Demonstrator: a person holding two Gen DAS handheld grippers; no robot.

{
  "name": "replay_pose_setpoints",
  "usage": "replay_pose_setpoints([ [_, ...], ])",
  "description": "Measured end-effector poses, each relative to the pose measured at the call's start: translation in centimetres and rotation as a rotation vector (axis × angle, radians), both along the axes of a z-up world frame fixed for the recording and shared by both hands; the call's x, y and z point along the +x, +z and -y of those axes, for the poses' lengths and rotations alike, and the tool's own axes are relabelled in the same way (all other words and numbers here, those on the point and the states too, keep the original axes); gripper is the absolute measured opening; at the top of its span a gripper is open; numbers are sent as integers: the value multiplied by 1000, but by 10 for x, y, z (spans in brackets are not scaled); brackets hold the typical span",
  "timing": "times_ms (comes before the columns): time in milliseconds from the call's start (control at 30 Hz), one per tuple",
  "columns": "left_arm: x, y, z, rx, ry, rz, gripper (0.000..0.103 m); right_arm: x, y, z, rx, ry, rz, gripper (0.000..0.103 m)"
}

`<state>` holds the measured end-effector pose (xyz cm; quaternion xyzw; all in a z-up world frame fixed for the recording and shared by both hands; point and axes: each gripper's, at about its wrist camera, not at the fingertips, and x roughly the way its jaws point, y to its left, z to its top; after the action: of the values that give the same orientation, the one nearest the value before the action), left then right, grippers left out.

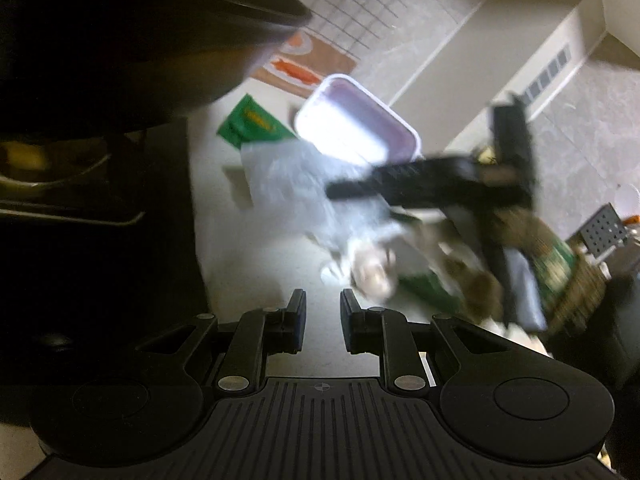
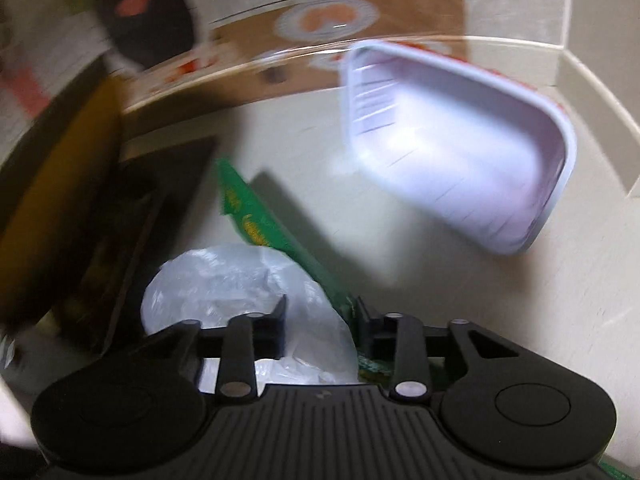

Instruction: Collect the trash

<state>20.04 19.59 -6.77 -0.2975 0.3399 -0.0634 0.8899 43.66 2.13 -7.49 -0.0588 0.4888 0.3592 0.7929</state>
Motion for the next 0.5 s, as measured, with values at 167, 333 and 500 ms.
replay_pose_setpoints([
  [167,-8,3,-2,21,34,-20,21,-52,12,22,44,85,-19,25],
  [333,-8,18,10,66,25,5,21,-80,32,56,36,23,110,20],
  [500,-5,27,29,103,-26,24,21,-70,52,96,-46,-226,242,19],
])
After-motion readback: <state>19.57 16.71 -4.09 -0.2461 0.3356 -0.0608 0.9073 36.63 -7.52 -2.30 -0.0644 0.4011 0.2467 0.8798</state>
